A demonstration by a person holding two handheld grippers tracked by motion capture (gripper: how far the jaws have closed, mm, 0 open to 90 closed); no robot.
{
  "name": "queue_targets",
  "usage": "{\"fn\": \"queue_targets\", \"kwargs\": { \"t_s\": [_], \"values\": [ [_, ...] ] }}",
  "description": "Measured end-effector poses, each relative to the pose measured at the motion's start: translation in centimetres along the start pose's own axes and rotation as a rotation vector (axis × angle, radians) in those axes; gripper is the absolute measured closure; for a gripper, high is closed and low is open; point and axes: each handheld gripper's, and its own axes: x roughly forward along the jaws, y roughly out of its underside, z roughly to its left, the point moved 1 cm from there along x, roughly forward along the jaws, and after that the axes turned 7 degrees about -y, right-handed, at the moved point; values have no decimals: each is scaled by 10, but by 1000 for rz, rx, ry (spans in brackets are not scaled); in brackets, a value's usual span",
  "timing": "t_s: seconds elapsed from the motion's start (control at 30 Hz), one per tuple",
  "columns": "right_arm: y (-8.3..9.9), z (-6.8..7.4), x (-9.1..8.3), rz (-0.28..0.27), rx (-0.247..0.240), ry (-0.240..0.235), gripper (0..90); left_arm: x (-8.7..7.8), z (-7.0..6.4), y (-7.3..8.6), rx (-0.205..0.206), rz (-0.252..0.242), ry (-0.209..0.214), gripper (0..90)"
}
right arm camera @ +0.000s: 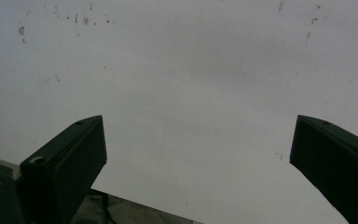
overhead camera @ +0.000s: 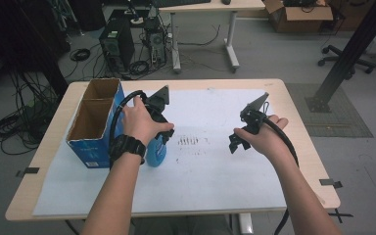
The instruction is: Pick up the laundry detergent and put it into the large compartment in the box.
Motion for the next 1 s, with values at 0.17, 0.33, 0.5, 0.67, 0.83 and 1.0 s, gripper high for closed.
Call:
{"fn": "queue_targets", "kwargs": {
  "t_s": [0.17, 0.33, 0.5, 0.67, 0.83, 1.0],
  "values": [
    [0, 0, 1, 1, 0, 0, 38, 0, 0, 0, 1, 3, -3, 171],
    [0, 0, 1, 2, 0, 0, 38, 0, 1, 0, -3, 0, 0, 198],
    [0, 0, 1, 2, 1, 3, 37, 1, 1, -1, -3, 4, 0, 214],
    [0, 0, 1, 5, 1, 1, 37, 1, 2, -1, -1, 11, -1, 229],
    [0, 0, 2, 8, -3, 2, 37, 1, 2, -2, -1, 12, 0, 245],
    [-1, 0, 3, 10, -2, 3, 37, 1, 5, -2, -11, 9, 2, 275]
  ]
}}
